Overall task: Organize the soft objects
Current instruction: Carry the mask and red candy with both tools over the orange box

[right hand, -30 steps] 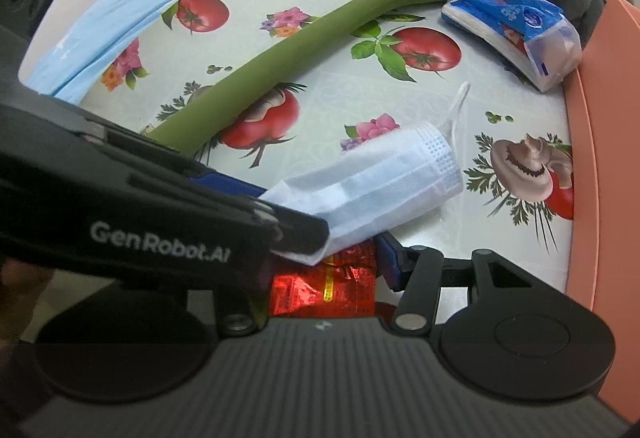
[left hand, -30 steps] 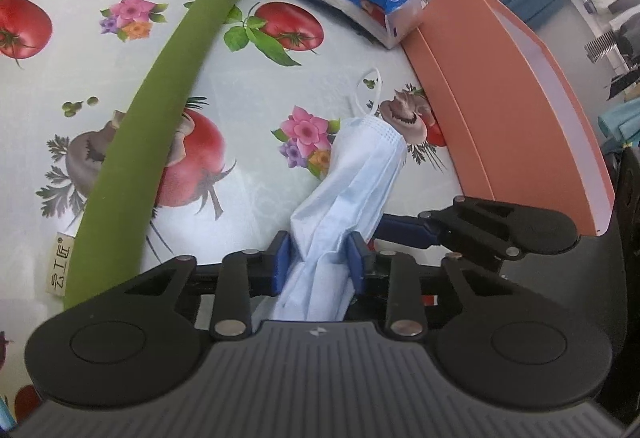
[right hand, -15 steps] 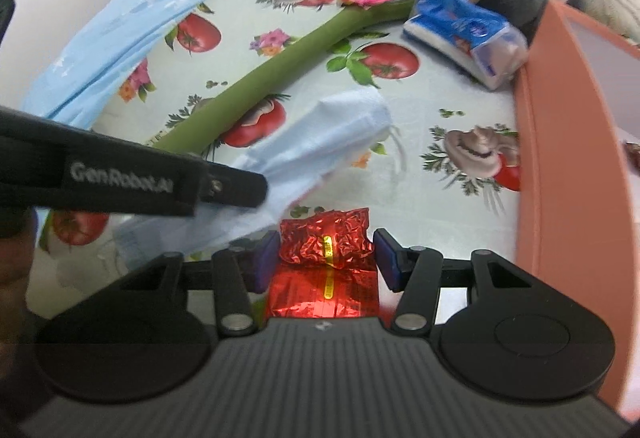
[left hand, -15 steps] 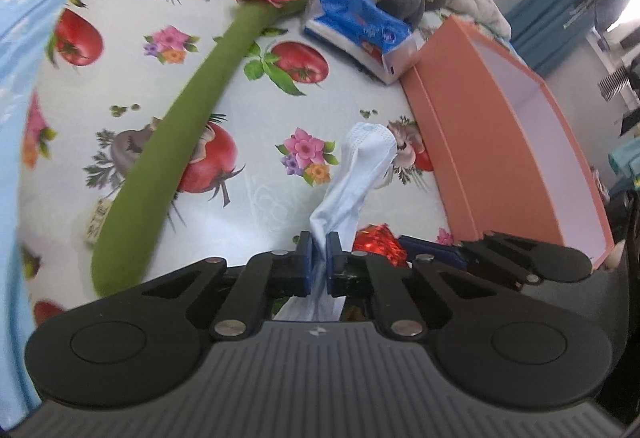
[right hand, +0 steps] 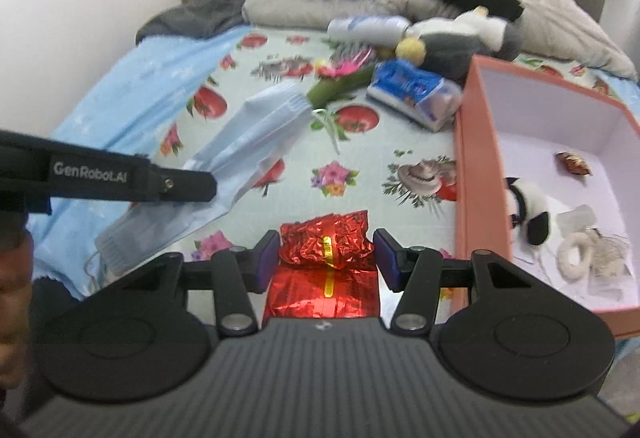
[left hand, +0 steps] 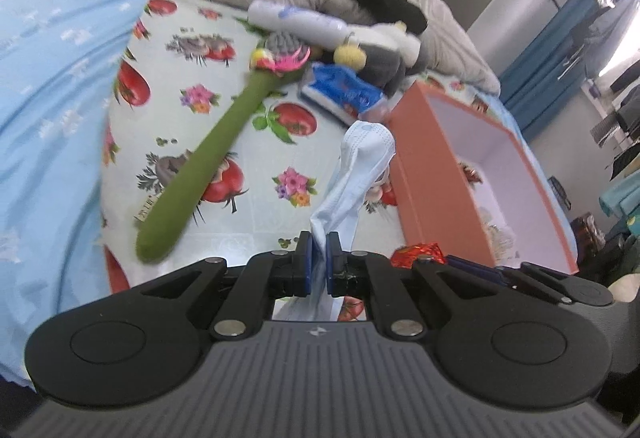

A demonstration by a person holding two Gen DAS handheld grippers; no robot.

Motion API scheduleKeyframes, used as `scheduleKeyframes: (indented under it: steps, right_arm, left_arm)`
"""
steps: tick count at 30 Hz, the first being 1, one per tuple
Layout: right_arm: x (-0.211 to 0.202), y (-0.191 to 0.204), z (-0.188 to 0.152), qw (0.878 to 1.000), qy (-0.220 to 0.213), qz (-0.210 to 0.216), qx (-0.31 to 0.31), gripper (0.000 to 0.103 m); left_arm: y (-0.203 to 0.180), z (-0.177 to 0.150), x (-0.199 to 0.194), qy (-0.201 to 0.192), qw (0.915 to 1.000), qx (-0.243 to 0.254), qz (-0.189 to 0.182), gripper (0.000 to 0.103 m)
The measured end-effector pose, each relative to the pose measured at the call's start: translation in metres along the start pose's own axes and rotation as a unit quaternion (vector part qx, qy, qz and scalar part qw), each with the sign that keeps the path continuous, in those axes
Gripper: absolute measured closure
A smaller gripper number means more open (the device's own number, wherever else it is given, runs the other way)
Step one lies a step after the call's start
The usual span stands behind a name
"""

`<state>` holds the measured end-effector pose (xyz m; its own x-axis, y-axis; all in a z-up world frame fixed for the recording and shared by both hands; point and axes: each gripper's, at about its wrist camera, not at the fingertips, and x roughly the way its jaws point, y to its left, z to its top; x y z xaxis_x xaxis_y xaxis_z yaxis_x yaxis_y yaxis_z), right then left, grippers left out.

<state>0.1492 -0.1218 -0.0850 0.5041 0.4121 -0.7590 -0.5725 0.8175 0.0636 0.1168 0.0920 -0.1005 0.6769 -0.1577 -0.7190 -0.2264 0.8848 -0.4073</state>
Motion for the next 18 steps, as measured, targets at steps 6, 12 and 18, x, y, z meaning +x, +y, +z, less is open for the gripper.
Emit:
scheduleKeyframes:
  steps: [6, 12, 18]
  right_arm:
    - [-0.043, -0.003, -0.002, 0.999, -0.040, -0.005, 0.017, 0.049]
    - [-0.076, -0.006, -0.006, 0.997, -0.071, -0.009, 0.031, 0.049]
    - [-0.098, -0.017, -0.011, 0.995, -0.087, -0.023, 0.047, 0.049]
  left_arm:
    - [-0.017, -0.011, -0.042, -0.031, 0.9995, 0.006, -0.005, 0.095]
    - [-0.036, -0.024, -0.070, -0.049, 0.9985, 0.014, -0.020, 0.095]
    - [-0.058, -0.030, -0.081, -0.053, 0.9976, 0.023, -0.039, 0.095]
